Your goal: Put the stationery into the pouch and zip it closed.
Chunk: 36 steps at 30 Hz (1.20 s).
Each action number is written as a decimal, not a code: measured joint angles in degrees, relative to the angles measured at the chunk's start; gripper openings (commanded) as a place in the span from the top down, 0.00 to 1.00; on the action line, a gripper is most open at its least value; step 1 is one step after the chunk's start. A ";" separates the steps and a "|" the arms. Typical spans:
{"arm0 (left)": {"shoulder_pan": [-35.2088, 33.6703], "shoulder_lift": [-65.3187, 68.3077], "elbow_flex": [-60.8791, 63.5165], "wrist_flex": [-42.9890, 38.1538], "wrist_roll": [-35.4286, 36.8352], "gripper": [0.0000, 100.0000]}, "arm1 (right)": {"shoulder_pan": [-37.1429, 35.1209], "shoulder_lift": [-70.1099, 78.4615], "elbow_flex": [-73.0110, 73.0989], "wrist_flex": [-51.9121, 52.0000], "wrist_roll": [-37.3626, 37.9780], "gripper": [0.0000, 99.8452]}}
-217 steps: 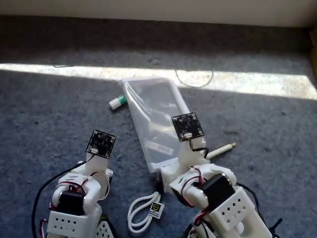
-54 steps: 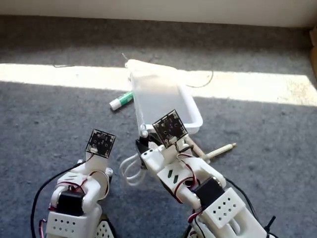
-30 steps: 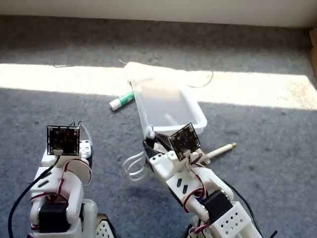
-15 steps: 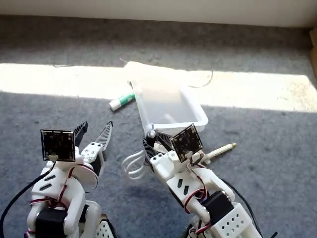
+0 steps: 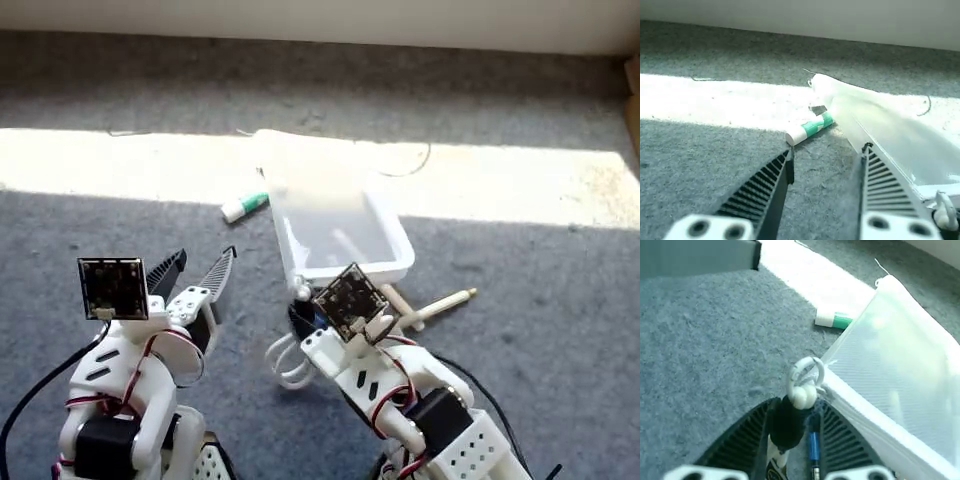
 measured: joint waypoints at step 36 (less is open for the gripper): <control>15.12 0.00 -0.26 8.26 0.35 0.73 | -5.63 -0.35 -11.08 8.88 2.81 0.99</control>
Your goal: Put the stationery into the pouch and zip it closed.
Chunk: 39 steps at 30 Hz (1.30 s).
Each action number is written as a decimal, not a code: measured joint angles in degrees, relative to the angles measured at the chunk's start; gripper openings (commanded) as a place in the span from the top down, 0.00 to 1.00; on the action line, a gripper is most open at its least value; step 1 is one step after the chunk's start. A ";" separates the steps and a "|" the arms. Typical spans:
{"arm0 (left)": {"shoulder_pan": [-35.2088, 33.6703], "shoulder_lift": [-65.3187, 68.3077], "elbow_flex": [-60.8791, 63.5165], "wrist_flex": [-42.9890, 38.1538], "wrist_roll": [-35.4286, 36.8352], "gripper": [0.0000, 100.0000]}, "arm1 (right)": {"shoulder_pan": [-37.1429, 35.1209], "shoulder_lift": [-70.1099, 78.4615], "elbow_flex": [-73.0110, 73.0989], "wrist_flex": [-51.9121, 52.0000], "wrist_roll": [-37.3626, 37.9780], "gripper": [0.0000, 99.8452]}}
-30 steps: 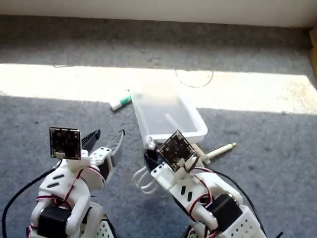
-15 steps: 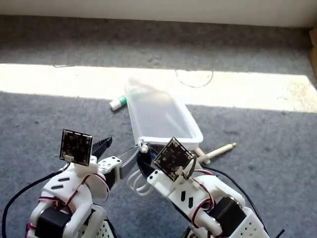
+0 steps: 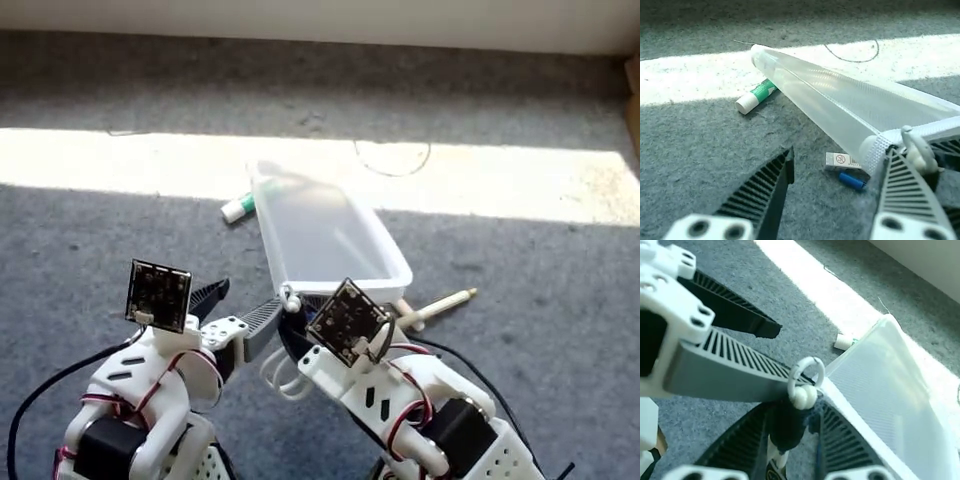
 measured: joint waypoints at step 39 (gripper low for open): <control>-2.11 0.00 6.07 -4.75 -7.03 0.97 | 4.75 0.00 -0.18 3.87 0.09 0.99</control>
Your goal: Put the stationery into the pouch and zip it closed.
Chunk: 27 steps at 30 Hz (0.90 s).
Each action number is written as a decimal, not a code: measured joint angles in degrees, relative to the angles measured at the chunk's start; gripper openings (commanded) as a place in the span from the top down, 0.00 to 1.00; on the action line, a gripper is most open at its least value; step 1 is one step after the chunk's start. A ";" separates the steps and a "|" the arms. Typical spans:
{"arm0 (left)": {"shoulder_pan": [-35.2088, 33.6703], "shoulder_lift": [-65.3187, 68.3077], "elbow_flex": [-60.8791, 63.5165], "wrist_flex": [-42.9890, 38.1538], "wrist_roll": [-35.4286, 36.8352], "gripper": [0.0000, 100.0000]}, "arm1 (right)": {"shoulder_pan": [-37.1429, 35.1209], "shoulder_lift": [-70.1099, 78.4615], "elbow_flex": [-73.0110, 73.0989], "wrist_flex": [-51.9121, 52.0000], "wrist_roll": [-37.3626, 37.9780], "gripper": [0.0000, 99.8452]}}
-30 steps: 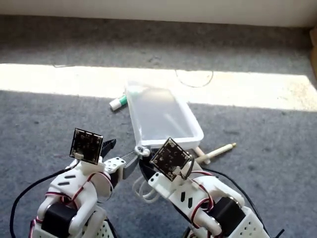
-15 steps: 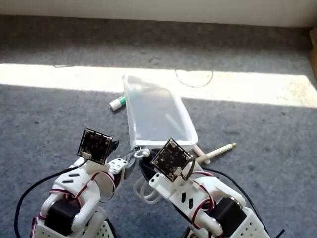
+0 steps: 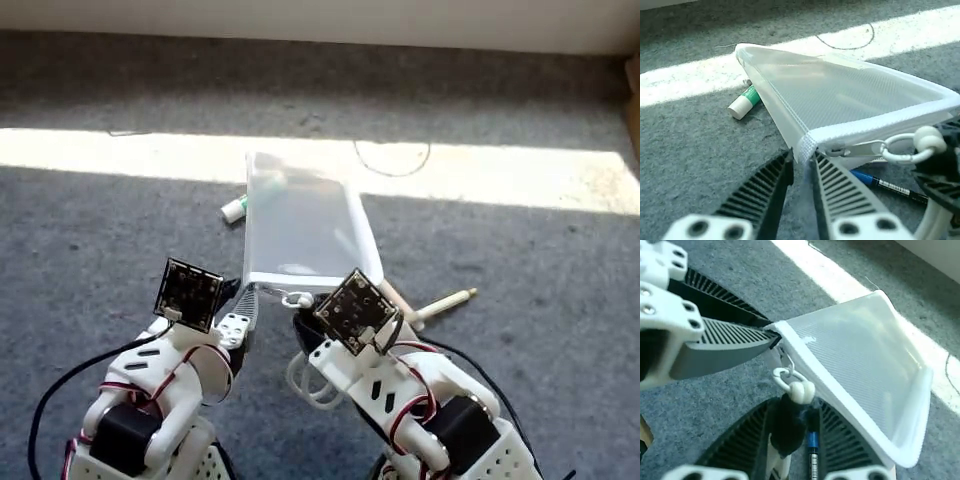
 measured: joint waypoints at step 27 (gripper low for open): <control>-0.53 0.18 0.00 -0.79 0.18 0.99 | 14.24 -0.09 0.00 0.00 0.35 0.99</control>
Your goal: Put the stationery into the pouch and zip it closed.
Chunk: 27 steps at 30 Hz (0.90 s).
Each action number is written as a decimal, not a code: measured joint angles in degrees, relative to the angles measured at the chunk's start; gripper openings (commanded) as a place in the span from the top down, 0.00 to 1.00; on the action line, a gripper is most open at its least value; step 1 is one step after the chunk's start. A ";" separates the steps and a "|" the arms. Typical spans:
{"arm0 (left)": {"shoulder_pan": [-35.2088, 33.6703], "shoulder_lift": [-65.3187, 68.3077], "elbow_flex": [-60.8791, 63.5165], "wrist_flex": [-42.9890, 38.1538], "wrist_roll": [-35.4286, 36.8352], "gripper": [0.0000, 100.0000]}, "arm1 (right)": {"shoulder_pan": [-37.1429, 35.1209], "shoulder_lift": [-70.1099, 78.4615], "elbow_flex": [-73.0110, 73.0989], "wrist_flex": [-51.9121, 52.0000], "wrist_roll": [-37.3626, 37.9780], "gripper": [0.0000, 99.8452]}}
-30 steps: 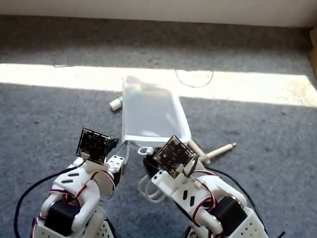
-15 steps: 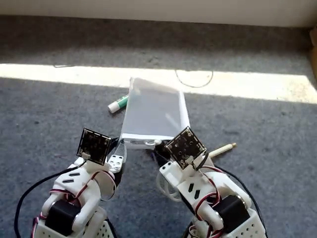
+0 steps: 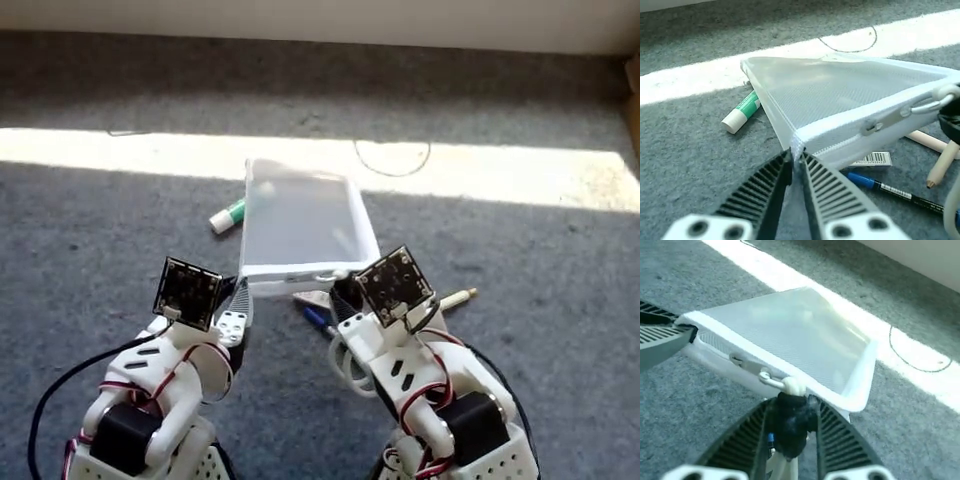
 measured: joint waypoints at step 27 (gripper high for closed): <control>-5.89 0.09 2.37 -4.66 0.00 0.99 | 13.19 0.00 0.00 -1.58 0.00 0.99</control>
